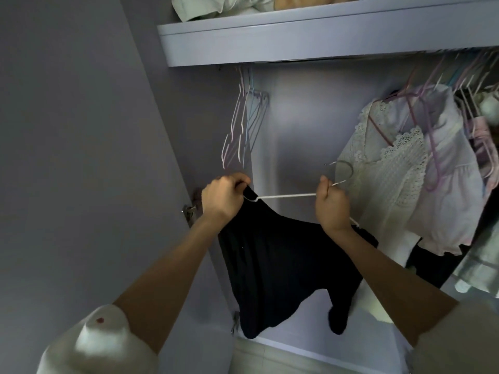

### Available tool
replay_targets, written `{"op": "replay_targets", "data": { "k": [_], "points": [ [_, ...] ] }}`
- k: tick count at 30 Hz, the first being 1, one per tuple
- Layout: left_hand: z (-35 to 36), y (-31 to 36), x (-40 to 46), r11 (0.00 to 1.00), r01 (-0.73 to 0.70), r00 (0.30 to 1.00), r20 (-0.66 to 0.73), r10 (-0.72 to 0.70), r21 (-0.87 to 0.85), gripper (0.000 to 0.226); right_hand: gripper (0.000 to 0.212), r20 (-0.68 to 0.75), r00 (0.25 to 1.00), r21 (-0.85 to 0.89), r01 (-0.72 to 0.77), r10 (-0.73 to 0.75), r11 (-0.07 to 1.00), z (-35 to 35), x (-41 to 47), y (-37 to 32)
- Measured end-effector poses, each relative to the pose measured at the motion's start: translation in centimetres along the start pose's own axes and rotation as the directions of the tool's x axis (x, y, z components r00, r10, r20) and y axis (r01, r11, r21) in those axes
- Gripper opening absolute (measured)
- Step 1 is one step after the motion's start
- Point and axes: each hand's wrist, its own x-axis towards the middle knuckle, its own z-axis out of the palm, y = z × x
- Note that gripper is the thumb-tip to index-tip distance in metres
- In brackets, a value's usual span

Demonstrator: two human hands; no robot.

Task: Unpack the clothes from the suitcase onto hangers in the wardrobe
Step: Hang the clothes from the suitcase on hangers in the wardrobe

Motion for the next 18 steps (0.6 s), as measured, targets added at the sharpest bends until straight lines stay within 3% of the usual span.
{"op": "replay_targets", "data": {
  "k": [4,8,13,18],
  "points": [
    [1.2,-0.4,-0.8,0.995,-0.096,0.985,0.145,0.095,0.003,0.026,0.062,0.034,0.998,-0.061,0.049,-0.047,0.997,-1.1,1.1,-1.4],
    [1.7,-0.7,-1.7,0.977,-0.211,0.957,0.212,0.2,0.029,0.027,0.047,0.107,0.994,-0.131,0.012,0.002,0.991,-1.9,1.6,-1.5],
    [3.4,0.3,-2.4,0.968,-0.25,0.959,0.147,0.244,0.027,0.026,0.045,0.169,0.986,-0.129,0.027,-0.005,0.991,-2.0,1.6,-2.5],
    [4.0,-0.1,-2.2,0.98,-0.17,0.985,0.023,0.173,-0.108,0.028,0.026,0.22,0.972,0.154,0.048,-0.082,0.987,-2.9,1.0,-1.8]
  ]
}}
